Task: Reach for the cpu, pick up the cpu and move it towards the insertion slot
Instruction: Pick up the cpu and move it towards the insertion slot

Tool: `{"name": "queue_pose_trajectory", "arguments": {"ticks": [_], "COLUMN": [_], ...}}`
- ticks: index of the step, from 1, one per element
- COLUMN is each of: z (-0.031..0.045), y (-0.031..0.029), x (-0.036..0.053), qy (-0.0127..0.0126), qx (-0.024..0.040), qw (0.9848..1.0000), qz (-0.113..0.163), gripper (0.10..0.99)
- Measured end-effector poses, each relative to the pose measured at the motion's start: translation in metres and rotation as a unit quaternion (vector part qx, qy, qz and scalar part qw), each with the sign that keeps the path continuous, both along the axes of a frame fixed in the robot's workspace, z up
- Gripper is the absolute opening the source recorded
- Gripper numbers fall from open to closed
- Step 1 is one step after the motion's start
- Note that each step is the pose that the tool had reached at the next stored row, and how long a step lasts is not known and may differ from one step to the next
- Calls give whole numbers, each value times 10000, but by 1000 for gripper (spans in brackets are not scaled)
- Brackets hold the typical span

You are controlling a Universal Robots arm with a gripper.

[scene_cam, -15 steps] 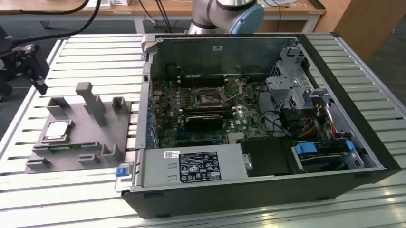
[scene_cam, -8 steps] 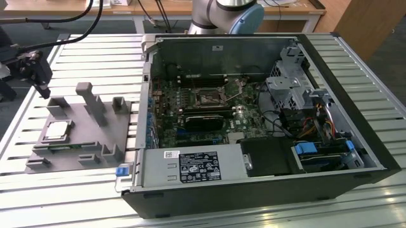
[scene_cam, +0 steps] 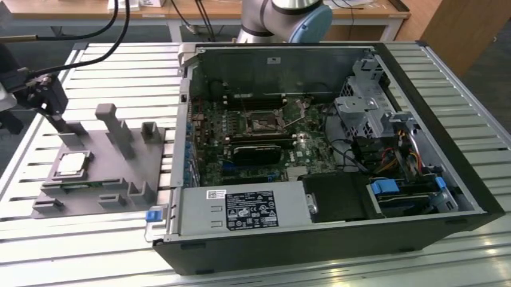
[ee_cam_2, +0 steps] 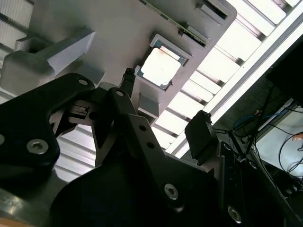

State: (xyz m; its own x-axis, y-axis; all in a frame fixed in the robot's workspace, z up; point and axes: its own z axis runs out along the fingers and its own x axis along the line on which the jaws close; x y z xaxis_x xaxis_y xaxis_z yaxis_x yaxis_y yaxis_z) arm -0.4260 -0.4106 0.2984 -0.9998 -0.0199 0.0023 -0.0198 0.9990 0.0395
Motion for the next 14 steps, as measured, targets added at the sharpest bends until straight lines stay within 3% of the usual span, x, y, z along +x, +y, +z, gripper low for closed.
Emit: {"name": "queue_pose_trajectory", "arguments": {"ticks": [14], "z": [-246], "y": [-8], "x": [-29], "qy": [9], "qx": [3], "qw": [10000], "qz": [1], "gripper": [702]}}
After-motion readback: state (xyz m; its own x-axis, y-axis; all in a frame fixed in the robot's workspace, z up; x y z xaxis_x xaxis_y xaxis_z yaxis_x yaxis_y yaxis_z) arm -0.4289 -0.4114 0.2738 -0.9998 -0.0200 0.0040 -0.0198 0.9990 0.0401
